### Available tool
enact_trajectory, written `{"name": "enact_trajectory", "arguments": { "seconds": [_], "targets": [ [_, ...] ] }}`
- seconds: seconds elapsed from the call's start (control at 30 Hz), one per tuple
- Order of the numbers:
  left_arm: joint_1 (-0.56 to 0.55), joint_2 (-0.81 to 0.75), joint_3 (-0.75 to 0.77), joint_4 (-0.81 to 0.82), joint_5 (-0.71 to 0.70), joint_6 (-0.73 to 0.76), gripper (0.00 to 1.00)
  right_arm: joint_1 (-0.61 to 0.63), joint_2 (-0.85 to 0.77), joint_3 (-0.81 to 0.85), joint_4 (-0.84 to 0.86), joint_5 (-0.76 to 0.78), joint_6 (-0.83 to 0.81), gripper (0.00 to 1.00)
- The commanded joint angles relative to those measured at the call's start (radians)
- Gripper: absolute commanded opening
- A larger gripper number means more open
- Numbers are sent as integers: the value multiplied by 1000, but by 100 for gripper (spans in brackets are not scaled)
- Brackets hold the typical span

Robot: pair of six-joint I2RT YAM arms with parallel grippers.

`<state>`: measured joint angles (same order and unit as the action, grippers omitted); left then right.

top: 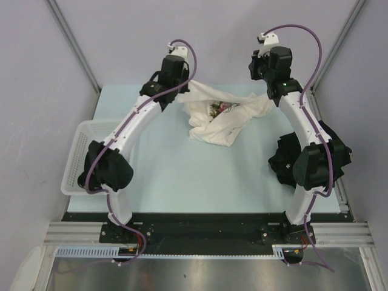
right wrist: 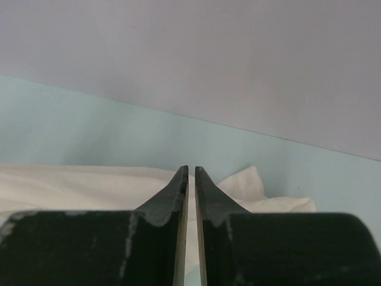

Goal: Fold and stack the t-shirts
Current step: Flatten out the tshirt

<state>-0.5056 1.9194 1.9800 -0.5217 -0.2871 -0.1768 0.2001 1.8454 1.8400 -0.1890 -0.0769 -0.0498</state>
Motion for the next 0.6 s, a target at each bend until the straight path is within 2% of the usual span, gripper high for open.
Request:
{"name": "enact_trajectory", "arguments": {
  "seconds": [0.0,0.2,0.4,0.57],
  "targets": [
    [53,-126,43,-27,-93,51,0,16,-48,31,25,-6,8,13],
    [65,-207,42,-93,-98,31,0,21,-89,-16,37,-8,11,15],
    [67,-171,-4,-202,-89,-4,0,24,-106,-45,22,-11,7,15],
    [68,-197,-130,-132,-61,-38,0,21,-133,-94,36,-3,-8,17]
  ]
}}
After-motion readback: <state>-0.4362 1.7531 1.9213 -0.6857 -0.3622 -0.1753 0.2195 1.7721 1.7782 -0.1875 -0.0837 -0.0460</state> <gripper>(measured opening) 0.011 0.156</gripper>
